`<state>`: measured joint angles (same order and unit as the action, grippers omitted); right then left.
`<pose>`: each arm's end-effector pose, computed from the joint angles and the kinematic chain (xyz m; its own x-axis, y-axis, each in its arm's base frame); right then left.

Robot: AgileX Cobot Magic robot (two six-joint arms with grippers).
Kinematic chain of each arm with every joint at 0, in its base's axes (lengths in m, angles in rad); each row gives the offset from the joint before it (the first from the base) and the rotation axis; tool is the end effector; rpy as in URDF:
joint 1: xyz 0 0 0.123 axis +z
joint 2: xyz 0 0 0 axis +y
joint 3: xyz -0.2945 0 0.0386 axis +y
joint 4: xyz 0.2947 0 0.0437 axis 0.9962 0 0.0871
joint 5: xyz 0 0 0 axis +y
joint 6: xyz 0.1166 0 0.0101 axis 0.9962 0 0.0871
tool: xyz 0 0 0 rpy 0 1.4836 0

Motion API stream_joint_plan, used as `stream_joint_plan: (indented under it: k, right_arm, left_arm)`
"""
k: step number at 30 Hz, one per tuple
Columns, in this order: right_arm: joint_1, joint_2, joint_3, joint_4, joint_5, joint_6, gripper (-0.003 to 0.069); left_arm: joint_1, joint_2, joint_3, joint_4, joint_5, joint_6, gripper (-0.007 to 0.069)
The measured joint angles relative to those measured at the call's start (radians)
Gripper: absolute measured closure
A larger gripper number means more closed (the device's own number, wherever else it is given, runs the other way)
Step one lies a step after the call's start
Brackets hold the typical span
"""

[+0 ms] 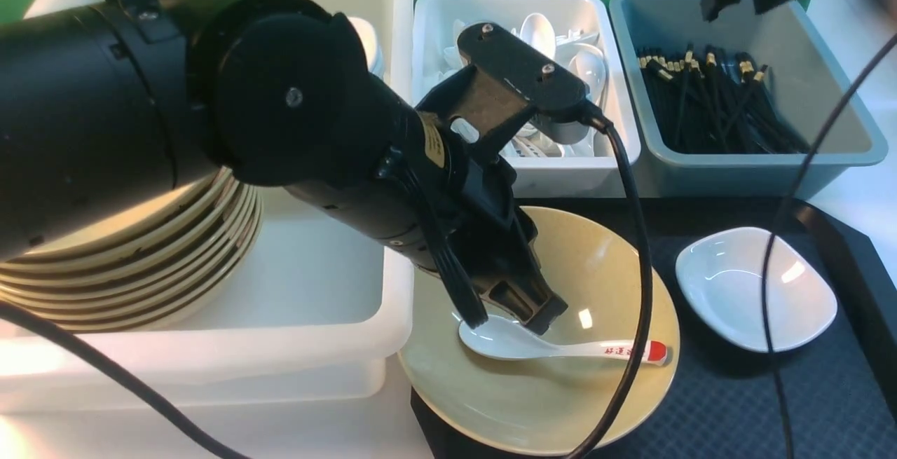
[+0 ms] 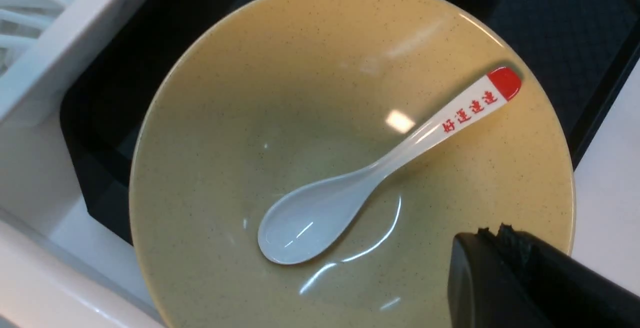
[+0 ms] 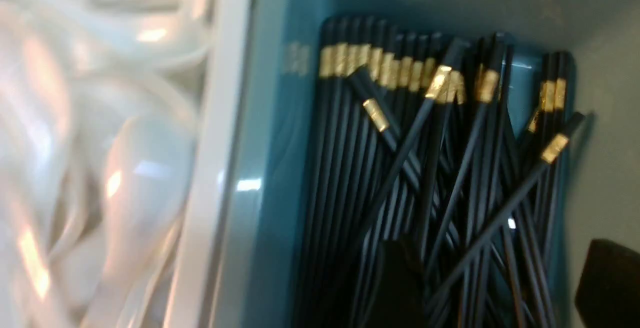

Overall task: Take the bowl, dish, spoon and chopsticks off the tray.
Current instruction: Use the right arm to put the chopsticks into the small storage box on the right, then use the right arm to grab the soup spoon in the middle

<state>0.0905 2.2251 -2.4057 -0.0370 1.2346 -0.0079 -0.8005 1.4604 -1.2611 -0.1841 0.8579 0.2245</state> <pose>0.5564 0.0464 0.3328 -0.8180 -0.0944 -0.5674 -0.0870 0.9954 -0.0402 0.2458 -0.2766 0.3093 -0.4890 0.6507 -0.5809 0.8208 0.5687 -0.0539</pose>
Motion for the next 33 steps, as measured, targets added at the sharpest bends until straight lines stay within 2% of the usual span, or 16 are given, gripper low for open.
stream_joint_plan:
  k: [3, 9, 12, 15, 21, 26, 33]
  right_arm:
    - [0.019, -0.079, 0.042, 0.031, 0.010, -0.082, 0.0167]
    - [0.111, -0.284, 0.277, 0.062, 0.013, -0.197, 0.0167]
    - [0.210, -0.439, 0.520, 0.068, 0.013, -0.274, 0.0167]
    - [0.272, -0.514, 0.666, 0.069, 0.014, -0.309, 0.0167]
    - [0.455, -0.592, 0.971, 0.070, 0.007, -0.437, 0.0167]
    - [0.541, -0.543, 1.048, 0.070, -0.073, -0.480, 0.0167]
    - [0.578, -0.405, 1.051, 0.069, -0.133, -0.514, 0.0167]
  left_arm:
    - [0.000, -0.021, 0.000, 0.006, 0.049, 0.000, 0.0636]
    - [0.000, -0.135, 0.000, 0.032, 0.198, -0.031, 0.0636]
    - [0.000, -0.238, 0.017, 0.061, 0.267, -0.058, 0.0636]
    - [0.000, -0.288, 0.054, 0.074, 0.274, -0.072, 0.0636]
    - [0.000, -0.430, 0.255, 0.112, 0.215, -0.107, 0.0636]
    - [0.000, -0.481, 0.361, 0.115, 0.133, -0.184, 0.0636]
    - [0.000, -0.485, 0.389, 0.115, 0.107, -0.211, 0.0636]
